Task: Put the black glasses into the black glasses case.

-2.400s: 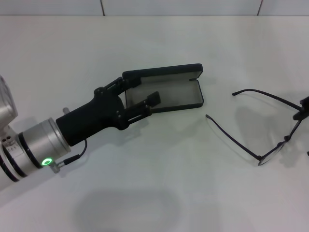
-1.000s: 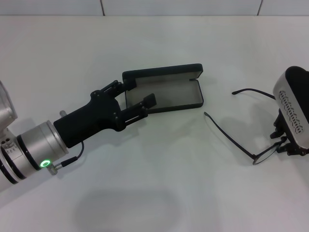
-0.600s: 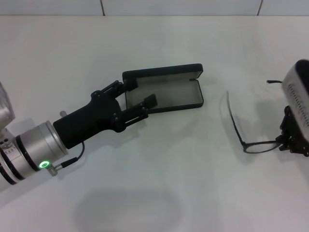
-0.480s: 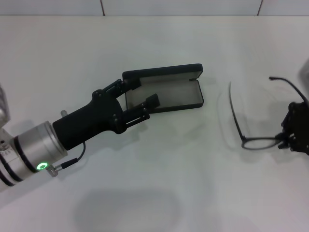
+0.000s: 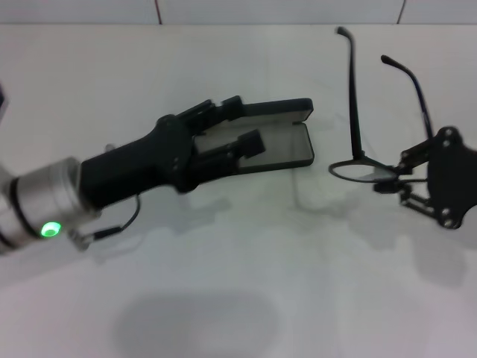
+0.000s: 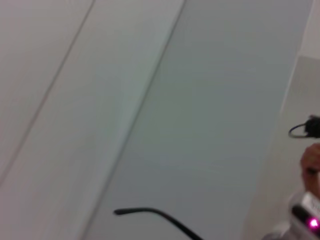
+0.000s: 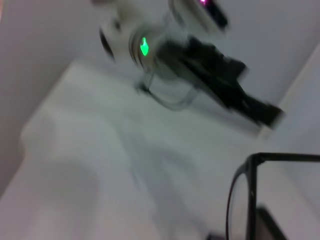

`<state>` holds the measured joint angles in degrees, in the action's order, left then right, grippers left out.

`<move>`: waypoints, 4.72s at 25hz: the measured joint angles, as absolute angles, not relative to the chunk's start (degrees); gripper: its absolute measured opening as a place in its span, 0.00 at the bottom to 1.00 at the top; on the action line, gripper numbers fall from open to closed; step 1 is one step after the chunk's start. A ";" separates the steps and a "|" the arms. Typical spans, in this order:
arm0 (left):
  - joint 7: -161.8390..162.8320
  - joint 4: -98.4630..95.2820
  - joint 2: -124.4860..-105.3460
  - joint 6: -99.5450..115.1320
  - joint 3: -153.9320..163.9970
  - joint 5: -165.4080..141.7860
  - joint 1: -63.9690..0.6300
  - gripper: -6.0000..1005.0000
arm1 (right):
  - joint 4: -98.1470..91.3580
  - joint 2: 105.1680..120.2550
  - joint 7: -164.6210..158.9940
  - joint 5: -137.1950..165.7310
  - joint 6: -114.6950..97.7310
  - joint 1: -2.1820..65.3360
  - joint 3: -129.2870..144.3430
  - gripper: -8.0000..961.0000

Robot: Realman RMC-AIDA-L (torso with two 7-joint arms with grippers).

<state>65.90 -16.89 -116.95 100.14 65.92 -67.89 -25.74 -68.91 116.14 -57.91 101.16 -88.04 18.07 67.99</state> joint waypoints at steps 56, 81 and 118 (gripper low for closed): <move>78.56 -22.04 -120.24 92.28 64.37 -78.64 -38.32 0.79 | -15.04 116.14 -34.63 77.69 -105.65 35.43 71.56 0.13; 68.86 -22.83 -119.03 90.70 52.77 -73.28 -31.97 0.78 | -39.64 116.18 -45.00 83.44 -79.05 26.76 76.45 0.14; 68.81 -22.06 -119.45 87.88 52.29 -74.71 -29.97 0.78 | -57.20 116.19 -48.32 71.79 -13.71 27.55 122.06 0.22</move>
